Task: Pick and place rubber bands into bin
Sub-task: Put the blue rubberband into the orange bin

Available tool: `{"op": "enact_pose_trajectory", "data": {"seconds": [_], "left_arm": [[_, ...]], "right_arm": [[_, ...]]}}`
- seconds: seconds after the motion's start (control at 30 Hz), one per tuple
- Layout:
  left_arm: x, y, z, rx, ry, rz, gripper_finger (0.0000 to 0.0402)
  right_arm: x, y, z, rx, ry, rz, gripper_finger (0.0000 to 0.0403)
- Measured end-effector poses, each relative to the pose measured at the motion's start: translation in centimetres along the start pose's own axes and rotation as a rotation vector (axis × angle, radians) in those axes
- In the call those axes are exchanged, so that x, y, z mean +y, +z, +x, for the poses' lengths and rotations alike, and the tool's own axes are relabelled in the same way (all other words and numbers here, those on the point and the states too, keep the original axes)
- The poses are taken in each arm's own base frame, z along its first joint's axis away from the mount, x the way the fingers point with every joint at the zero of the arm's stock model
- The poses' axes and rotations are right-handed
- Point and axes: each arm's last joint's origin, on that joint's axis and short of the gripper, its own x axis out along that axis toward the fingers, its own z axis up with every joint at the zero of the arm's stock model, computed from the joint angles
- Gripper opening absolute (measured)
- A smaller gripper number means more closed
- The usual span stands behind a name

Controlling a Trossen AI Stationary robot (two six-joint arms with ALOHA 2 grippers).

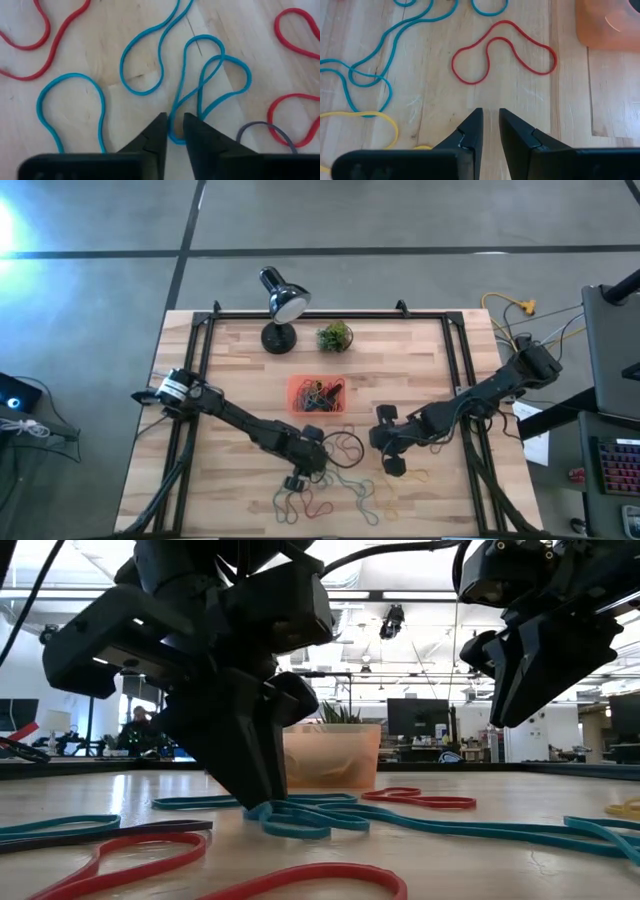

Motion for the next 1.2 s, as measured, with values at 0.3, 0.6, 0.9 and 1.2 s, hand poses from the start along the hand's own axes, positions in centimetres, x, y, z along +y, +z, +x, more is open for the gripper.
{"op": "enact_pose_trajectory", "data": {"seconds": [0.3,0.6,0.9,1.2], "left_arm": [[0.0,0.2,-0.6,-0.002,0.047,0.006,0.0003],[-0.3,1.6,-3.0,-0.062,0.060,0.010,0.0000],[-0.3,2.7,-8.8,-0.172,0.291,0.054,0.0000],[0.8,2.9,-14.5,-0.210,0.763,0.144,0.0000]], "right_arm": [[0.0,0.0,0.0,0.000,0.000,0.000,0.0056],[0.0,0.0,0.0,0.002,-0.001,-0.004,0.0056],[-0.1,-0.2,0.1,0.005,-0.028,-0.010,0.0056],[-0.2,-0.4,0.2,0.009,-0.036,-0.012,0.0056]]}}
